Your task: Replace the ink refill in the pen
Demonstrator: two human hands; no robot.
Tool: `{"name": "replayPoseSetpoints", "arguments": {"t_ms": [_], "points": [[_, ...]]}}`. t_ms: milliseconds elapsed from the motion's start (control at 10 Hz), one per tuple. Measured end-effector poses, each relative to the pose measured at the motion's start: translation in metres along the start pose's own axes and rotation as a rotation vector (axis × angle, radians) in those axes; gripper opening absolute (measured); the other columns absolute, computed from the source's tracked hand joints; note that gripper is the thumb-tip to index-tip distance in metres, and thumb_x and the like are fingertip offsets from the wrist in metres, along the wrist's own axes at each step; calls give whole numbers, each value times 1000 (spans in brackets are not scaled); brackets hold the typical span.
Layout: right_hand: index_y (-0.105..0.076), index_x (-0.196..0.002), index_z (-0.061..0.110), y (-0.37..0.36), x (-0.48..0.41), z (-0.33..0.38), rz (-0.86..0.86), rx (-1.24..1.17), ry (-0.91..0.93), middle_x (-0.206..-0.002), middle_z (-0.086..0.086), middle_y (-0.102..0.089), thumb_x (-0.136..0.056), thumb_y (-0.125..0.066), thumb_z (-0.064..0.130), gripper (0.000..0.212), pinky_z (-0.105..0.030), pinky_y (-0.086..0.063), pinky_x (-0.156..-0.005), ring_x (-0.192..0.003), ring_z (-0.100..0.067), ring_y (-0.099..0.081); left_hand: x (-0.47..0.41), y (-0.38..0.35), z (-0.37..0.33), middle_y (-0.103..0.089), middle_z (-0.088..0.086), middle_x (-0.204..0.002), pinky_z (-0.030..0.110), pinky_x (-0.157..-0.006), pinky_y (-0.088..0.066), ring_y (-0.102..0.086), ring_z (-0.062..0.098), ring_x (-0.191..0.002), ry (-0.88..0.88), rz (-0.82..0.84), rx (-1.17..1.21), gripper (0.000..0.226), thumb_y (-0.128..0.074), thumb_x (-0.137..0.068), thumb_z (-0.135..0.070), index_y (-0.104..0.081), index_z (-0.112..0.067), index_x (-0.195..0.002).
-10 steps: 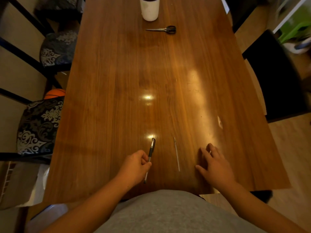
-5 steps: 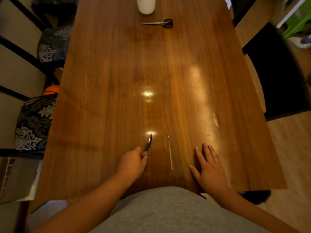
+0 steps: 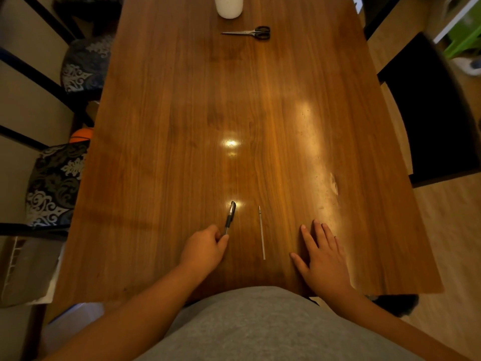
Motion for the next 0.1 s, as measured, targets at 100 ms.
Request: {"name": "replayPoseSetpoints", "arguments": {"t_ms": [100], "points": [[-27, -149, 30, 9, -5, -4, 24, -129, -66, -161, -6, -18, -86, -40, 67, 75, -47, -23, -117, -148, -26, -14, 13, -5, 26, -61, 0, -58, 28, -45, -44, -58, 10, -51, 41, 19, 68, 21, -56, -91, -43, -55, -29, -76]]}}
Point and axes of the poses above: each hand's wrist, its own x-axis away from the middle knuckle, its own y-axis out of the back of the hand, z = x × y, the point moved 10 cm from there along -x, towards the middle knuckle
